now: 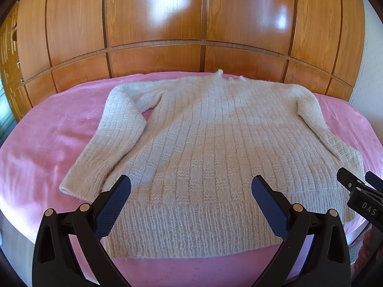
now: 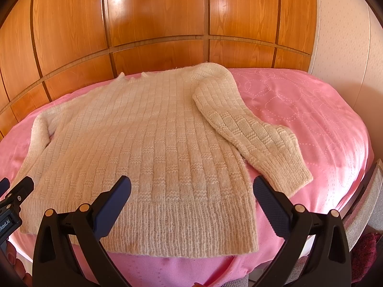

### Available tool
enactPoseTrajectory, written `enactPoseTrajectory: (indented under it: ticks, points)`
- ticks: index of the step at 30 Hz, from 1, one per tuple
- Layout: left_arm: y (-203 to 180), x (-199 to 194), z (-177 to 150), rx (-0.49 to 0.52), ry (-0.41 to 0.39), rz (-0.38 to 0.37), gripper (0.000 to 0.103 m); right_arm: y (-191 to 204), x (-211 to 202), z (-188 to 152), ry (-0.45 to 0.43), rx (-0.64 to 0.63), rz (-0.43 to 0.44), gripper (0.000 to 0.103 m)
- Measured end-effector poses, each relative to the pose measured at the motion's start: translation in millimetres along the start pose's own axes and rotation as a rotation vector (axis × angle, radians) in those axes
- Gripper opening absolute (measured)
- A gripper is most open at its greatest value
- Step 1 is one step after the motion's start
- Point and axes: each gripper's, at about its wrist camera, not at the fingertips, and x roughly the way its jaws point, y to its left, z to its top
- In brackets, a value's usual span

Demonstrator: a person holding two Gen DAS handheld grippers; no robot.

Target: Fold small clothes

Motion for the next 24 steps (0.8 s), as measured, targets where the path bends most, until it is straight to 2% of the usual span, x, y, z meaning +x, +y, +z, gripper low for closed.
enactPoseTrajectory:
  ticks: [24]
  points:
    - [-2.3, 2.2, 0.2, -0.003, 0.014, -0.002, 0.100, 0.0, 7.1, -3.0, 0.014, 0.008, 0.003, 0.101]
